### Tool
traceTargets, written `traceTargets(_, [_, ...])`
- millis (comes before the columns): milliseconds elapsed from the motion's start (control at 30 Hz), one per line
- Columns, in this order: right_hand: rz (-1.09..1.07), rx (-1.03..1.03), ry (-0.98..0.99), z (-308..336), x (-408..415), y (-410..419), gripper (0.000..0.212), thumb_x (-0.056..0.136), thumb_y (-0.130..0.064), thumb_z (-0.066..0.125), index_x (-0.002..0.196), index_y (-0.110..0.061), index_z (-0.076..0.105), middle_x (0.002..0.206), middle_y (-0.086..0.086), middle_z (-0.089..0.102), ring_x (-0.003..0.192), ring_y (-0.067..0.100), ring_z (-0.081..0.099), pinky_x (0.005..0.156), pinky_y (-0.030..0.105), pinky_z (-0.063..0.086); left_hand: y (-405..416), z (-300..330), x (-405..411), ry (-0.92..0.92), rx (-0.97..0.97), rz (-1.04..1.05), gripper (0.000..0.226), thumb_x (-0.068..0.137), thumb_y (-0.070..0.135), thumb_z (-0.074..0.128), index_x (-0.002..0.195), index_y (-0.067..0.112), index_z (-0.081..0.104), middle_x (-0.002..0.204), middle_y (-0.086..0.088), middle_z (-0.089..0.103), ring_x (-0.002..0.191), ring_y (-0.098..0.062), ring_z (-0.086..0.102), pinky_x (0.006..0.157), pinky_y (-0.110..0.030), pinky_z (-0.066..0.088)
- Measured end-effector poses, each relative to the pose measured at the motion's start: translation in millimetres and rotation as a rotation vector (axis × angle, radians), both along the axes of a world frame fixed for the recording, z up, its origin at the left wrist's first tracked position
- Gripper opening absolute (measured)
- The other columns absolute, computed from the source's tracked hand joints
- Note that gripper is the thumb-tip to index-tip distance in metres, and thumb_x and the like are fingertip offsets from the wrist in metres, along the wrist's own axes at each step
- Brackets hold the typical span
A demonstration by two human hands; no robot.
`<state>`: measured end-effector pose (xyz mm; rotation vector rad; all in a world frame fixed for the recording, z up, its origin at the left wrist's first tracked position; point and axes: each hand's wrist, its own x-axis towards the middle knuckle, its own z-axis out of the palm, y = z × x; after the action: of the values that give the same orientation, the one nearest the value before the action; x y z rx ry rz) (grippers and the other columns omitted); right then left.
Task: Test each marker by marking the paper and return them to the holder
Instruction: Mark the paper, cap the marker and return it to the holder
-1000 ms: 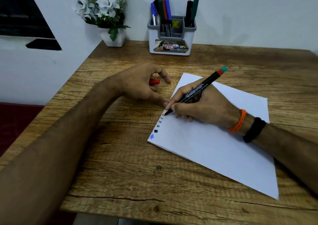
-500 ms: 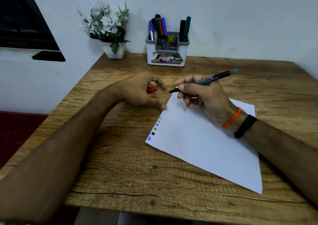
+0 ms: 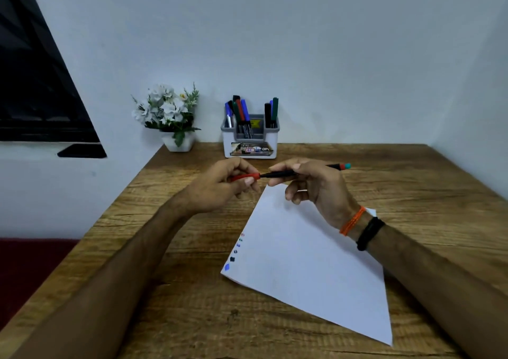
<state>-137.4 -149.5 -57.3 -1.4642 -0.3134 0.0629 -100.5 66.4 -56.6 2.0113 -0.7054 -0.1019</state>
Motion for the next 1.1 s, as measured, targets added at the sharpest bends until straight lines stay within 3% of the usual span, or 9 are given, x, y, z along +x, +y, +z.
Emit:
traceTargets(200, [-0.022, -0.017, -0.031, -5, 5, -3, 0.04, 0.079, -0.023, 0.043, 0.1, -0.006, 0.073, 0.094, 0.019, 0.075, 0.057, 0.016, 0.06, 0.052, 0.025, 0.043, 0, -4, 4, 0.022, -0.023, -0.003, 0.014, 0.095, 0.005, 0.052, 0.105, 0.011, 0.059, 0.089, -0.004, 0.07, 0.08, -0.013, 0.064, 0.065, -0.025, 0.05])
traceTargets(367, [-0.049, -0.022, -0.039, -8, 7, -4, 0.038, 0.079, -0.022, 0.044, 0.1, -0.004, 0.071, 0.094, 0.02, 0.075, 0.056, 0.017, 0.061, 0.051, 0.025, 0.043, 1, -4, 4, 0.028, -0.031, -0.006, 0.014, 0.095, 0.004, 0.052, 0.104, 0.013, 0.059, 0.085, 0.001, 0.069, 0.075, -0.006, 0.063, 0.065, -0.027, 0.049])
traceTargets(533, [-0.064, -0.047, -0.051, -8, 5, 2, 0.005, 0.091, -0.013, 0.062, 0.091, -0.008, 0.06, 0.092, 0.018, 0.076, 0.046, 0.017, 0.06, 0.046, 0.024, 0.043, 0, -3, 3, 0.032, -0.058, -0.036, 0.014, 0.095, 0.005, 0.053, 0.105, 0.012, 0.06, 0.085, 0.001, 0.07, 0.077, -0.01, 0.063, 0.065, -0.029, 0.048])
traceTargets(700, [-0.157, -0.102, -0.156, -11, 3, 3, 0.03, 0.082, -0.03, 0.071, 0.09, -0.002, 0.073, 0.068, 0.007, 0.068, 0.048, 0.018, 0.049, 0.045, 0.024, 0.04, -1, 1, 0, 0.013, -0.064, -0.055, 0.013, 0.094, 0.006, 0.055, 0.105, 0.006, 0.061, 0.083, -0.002, 0.07, 0.065, -0.005, 0.058, 0.059, -0.027, 0.045])
traceTargets(833, [-0.121, -0.059, -0.11, -11, 7, -2, 0.018, 0.093, -0.019, 0.062, 0.096, -0.009, 0.076, 0.073, 0.009, 0.072, 0.048, 0.015, 0.052, 0.047, 0.022, 0.041, 2, 3, -1, -0.025, -0.069, -0.044, 0.016, 0.091, 0.017, 0.059, 0.104, 0.009, 0.064, 0.081, -0.001, 0.069, 0.063, -0.007, 0.057, 0.057, -0.028, 0.044])
traceTargets(933, [-0.148, -0.115, -0.18, -12, 8, -3, 0.015, 0.09, -0.019, 0.066, 0.095, -0.006, 0.074, 0.072, 0.009, 0.073, 0.044, 0.012, 0.051, 0.044, 0.02, 0.04, 5, 6, 0, -0.036, -0.121, -0.018, 0.026, 0.087, 0.028, 0.06, 0.103, 0.009, 0.067, 0.076, -0.005, 0.067, 0.062, -0.015, 0.053, 0.055, -0.026, 0.042])
traceTargets(1033, [-0.203, -0.258, -0.33, -15, 8, 0, 0.029, 0.085, -0.032, 0.068, 0.082, -0.003, 0.072, 0.055, -0.003, 0.055, 0.045, 0.009, 0.037, 0.045, 0.019, 0.031, 6, 4, 1, 0.002, -0.153, -0.011, 0.025, 0.09, 0.025, 0.057, 0.101, 0.006, 0.067, 0.071, -0.002, 0.062, 0.059, -0.009, 0.051, 0.054, -0.02, 0.04])
traceTargets(1100, [-0.222, -0.303, -0.388, -15, 9, 1, 0.032, 0.083, -0.037, 0.069, 0.079, -0.005, 0.071, 0.054, -0.007, 0.05, 0.048, 0.008, 0.035, 0.047, 0.019, 0.029, 4, 2, 2, 0.027, -0.14, -0.021, 0.021, 0.093, 0.022, 0.055, 0.1, 0.005, 0.065, 0.07, -0.001, 0.059, 0.059, -0.009, 0.049, 0.054, -0.021, 0.04])
